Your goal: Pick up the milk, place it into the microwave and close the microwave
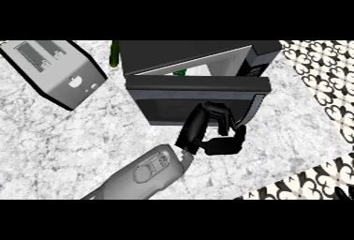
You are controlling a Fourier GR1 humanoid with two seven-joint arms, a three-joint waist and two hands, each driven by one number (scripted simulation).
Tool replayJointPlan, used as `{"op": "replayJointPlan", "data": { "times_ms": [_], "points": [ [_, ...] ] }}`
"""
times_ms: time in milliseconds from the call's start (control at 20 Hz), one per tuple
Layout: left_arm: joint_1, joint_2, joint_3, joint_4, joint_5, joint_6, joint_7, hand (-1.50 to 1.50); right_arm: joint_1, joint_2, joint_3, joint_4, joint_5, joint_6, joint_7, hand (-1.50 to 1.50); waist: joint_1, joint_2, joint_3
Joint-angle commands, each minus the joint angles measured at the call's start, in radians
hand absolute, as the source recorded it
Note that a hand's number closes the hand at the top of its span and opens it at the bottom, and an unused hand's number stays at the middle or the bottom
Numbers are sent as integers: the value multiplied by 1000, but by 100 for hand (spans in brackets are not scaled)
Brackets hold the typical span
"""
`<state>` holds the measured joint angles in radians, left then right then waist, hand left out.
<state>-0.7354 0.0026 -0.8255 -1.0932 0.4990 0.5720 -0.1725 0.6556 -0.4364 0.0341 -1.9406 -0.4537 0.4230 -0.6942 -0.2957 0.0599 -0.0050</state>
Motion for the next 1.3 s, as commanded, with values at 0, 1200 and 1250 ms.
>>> {"op": "replayJointPlan", "data": {
  "times_ms": [0, 1200, 1250],
  "points": [
    [-75, -3, 47, 63, 55, 7, -45, 150, 17, -16, 1, -24, -23, 39, -11, -150, -31, 4, 1],
    [-244, -3, 110, 302, 257, -17, -188, 150, 18, -106, -35, -176, -139, 72, 54, -150, -106, 23, 5],
    [-249, -3, 103, 310, 255, -19, -192, 150, 19, -115, -39, -176, -150, 83, 55, -150, -115, 27, 6]
  ]
}}
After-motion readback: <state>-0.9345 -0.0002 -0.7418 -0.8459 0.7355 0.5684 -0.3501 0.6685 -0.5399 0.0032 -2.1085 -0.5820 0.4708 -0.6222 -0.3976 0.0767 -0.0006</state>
